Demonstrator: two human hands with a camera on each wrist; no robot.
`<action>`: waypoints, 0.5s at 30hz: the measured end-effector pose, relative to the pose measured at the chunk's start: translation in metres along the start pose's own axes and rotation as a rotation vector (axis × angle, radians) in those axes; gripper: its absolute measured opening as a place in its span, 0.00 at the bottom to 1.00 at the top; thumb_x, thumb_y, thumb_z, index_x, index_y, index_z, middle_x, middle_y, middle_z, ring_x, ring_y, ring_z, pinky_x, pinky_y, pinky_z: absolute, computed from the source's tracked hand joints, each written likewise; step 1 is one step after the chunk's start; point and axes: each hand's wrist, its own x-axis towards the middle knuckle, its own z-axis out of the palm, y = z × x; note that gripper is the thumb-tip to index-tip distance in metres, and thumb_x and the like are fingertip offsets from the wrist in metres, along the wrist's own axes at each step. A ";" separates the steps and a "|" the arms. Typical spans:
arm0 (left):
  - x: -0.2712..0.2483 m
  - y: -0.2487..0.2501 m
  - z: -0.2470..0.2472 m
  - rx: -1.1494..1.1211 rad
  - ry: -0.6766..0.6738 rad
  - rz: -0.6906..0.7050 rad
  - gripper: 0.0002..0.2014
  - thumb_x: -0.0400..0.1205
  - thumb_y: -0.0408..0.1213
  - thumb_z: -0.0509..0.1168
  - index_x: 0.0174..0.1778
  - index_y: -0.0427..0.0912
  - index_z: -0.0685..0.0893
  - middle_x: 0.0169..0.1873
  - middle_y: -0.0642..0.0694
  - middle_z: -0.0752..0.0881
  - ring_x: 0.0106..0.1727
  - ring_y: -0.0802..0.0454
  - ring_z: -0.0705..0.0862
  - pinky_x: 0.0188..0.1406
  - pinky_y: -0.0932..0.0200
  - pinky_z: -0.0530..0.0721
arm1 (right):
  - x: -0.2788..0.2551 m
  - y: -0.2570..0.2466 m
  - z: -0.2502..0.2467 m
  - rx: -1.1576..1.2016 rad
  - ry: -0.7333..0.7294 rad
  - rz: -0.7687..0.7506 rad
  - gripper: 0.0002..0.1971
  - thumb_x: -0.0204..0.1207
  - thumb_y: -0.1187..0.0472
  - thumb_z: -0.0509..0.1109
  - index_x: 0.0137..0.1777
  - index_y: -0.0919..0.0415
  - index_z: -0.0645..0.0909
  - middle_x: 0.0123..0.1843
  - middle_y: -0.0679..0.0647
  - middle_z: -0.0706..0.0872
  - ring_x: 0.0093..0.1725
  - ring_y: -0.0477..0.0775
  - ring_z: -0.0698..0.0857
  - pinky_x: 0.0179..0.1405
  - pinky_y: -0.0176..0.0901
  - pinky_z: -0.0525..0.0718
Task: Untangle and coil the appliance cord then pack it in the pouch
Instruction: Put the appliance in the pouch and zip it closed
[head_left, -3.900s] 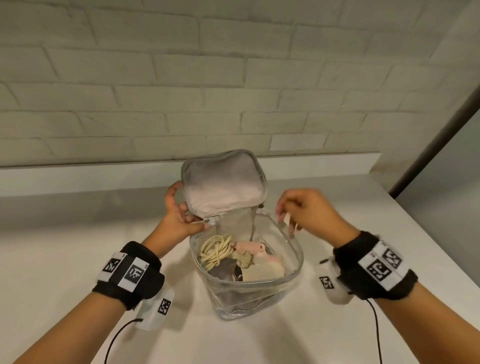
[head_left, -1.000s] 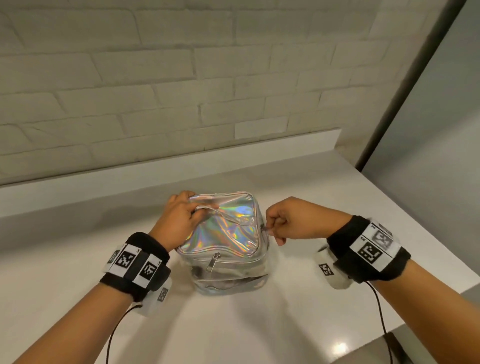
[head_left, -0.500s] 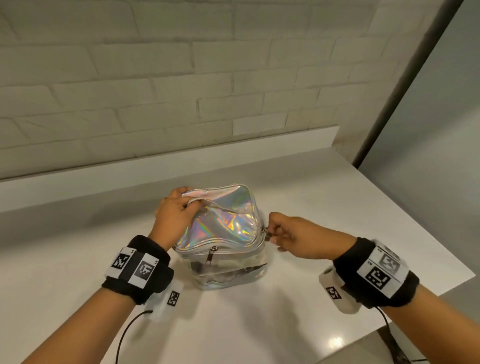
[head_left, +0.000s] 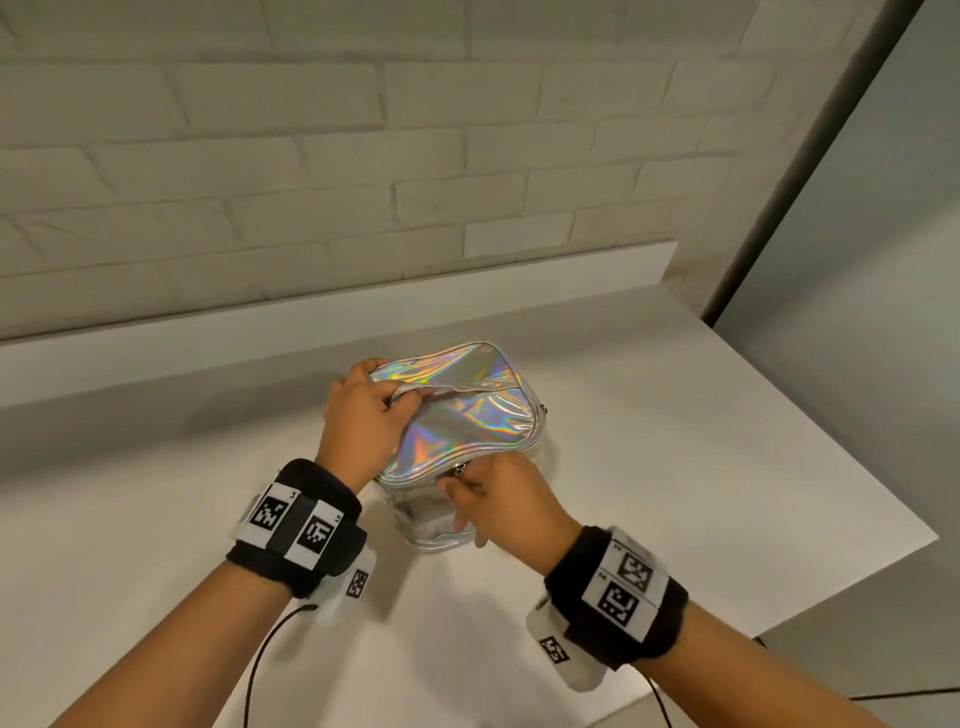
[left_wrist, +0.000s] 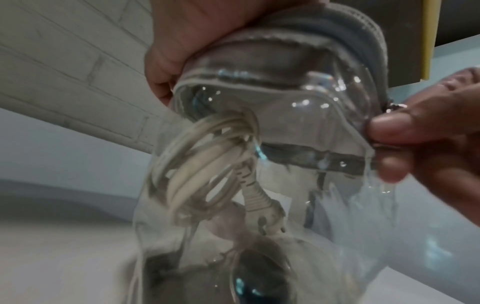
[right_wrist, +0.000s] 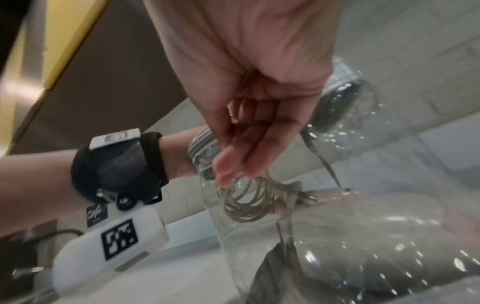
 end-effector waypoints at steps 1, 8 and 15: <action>-0.001 0.001 -0.002 0.008 -0.017 0.010 0.29 0.66 0.61 0.53 0.46 0.48 0.90 0.65 0.40 0.78 0.63 0.37 0.76 0.68 0.43 0.72 | -0.001 0.002 -0.004 0.038 -0.033 0.005 0.16 0.78 0.60 0.61 0.32 0.65 0.81 0.28 0.63 0.87 0.23 0.61 0.84 0.30 0.49 0.83; 0.009 -0.009 -0.007 0.026 -0.088 0.034 0.28 0.67 0.59 0.53 0.45 0.46 0.91 0.65 0.37 0.78 0.66 0.35 0.73 0.70 0.41 0.70 | 0.001 0.028 -0.093 -0.239 -0.014 0.081 0.24 0.75 0.55 0.66 0.17 0.53 0.68 0.15 0.51 0.73 0.16 0.47 0.71 0.31 0.42 0.74; 0.020 -0.011 -0.024 -0.125 -0.272 0.098 0.17 0.61 0.50 0.62 0.36 0.47 0.91 0.61 0.43 0.80 0.59 0.55 0.82 0.62 0.59 0.77 | 0.009 0.050 -0.107 -0.655 0.070 -0.368 0.32 0.53 0.41 0.80 0.56 0.47 0.74 0.61 0.50 0.81 0.63 0.53 0.74 0.62 0.47 0.72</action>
